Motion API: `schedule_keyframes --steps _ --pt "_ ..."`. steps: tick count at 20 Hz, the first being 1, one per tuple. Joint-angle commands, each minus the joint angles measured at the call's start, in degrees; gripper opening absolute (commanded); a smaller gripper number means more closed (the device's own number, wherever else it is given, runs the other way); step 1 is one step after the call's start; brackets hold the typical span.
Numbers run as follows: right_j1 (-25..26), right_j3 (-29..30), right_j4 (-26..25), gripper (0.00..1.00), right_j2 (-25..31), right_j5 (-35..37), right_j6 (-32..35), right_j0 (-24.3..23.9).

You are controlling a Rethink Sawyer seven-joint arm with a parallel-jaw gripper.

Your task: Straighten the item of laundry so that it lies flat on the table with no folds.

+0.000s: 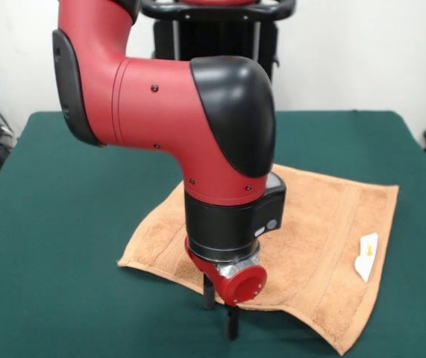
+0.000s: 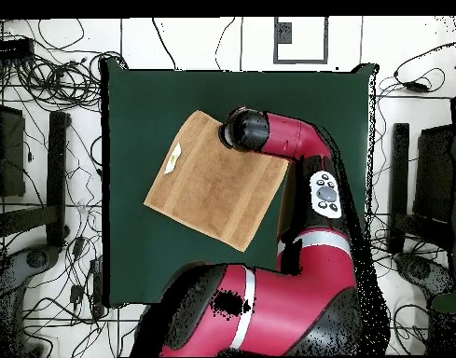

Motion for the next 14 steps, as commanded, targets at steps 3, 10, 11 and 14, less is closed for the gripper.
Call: schedule_keyframes --steps 3,10,11,14 --pt "2.16 0.81 3.64 1.0 -0.21 -0.83 9.99 3.14" --pt "-3.1 5.94 4.72 1.0 -1.67 1.14 9.09 4.04" --pt "-5.13 7.93 4.88 1.0 -1.8 2.25 8.7 3.98" --pt "-9.1 11.75 5.6 1.0 -2.96 4.8 9.38 4.87"
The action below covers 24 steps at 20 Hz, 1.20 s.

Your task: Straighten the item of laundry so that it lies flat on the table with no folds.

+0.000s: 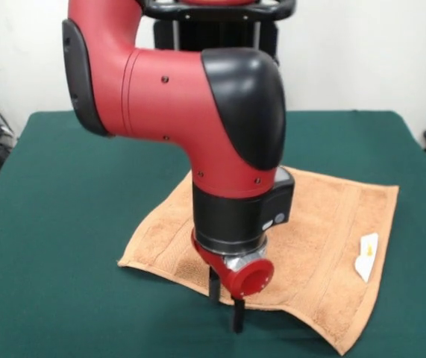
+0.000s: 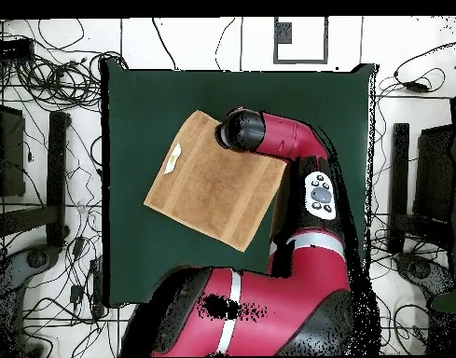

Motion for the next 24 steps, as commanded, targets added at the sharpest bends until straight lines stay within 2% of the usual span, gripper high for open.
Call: schedule_keyframes --steps 1,9,24 --pt "-8.83 11.18 3.37 1.0 -0.97 5.3 9.35 3.2" --pt "-9.86 13.0 4.69 1.0 -1.51 5.39 8.65 3.5" --pt "-6.46 10.8 7.29 1.0 -3.04 2.16 10.44 5.54"
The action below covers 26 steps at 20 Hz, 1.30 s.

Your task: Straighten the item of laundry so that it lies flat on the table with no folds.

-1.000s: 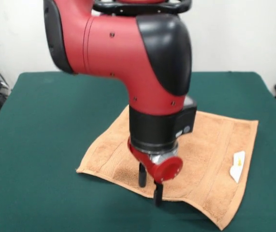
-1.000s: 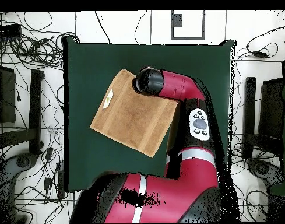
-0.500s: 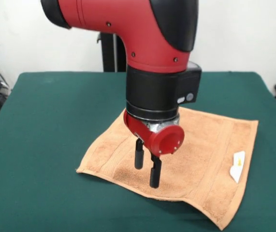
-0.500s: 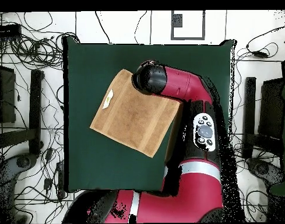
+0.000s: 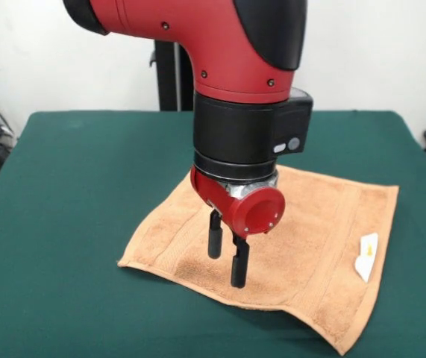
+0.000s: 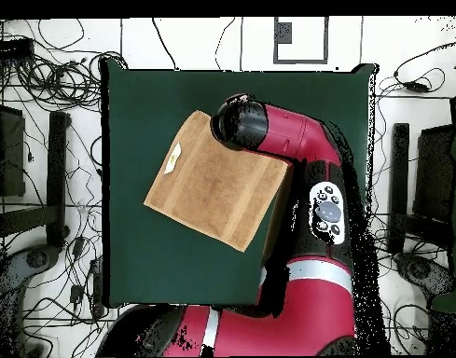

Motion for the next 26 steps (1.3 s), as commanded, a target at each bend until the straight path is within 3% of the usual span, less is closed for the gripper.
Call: schedule_keyframes --steps 1,12,21,26 --pt "3.16 5.29 3.12 1.0 1.16 2.0 10.65 2.96" --pt "3.45 5.78 8.1 1.0 -0.02 2.33 13.87 5.36" --pt "4.09 5.84 10.3 1.0 -0.97 1.39 12.51 6.31" --pt "7.94 4.73 9.52 1.0 1.52 -5.9 8.04 4.22"
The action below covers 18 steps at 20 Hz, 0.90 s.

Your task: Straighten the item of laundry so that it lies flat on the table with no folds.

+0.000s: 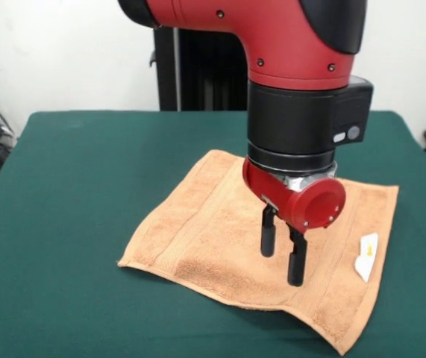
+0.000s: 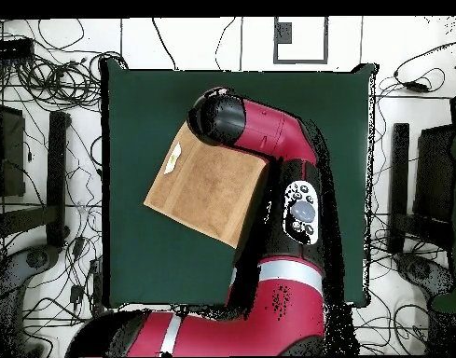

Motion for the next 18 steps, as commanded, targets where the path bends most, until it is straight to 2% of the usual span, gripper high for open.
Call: schedule_keyframes --steps 1,9,14,18 --pt "8.21 4.54 1.13 1.0 4.31 -6.9 7.42 -0.55" --pt "7.55 5.97 1.58 1.0 4.9 -7.34 6.43 -1.37" --pt "10.86 3.47 1.03 1.0 5.47 -10.86 5.73 -1.62" --pt "11.17 3.73 1.6 1.0 4.87 -12.06 7.33 -0.73"
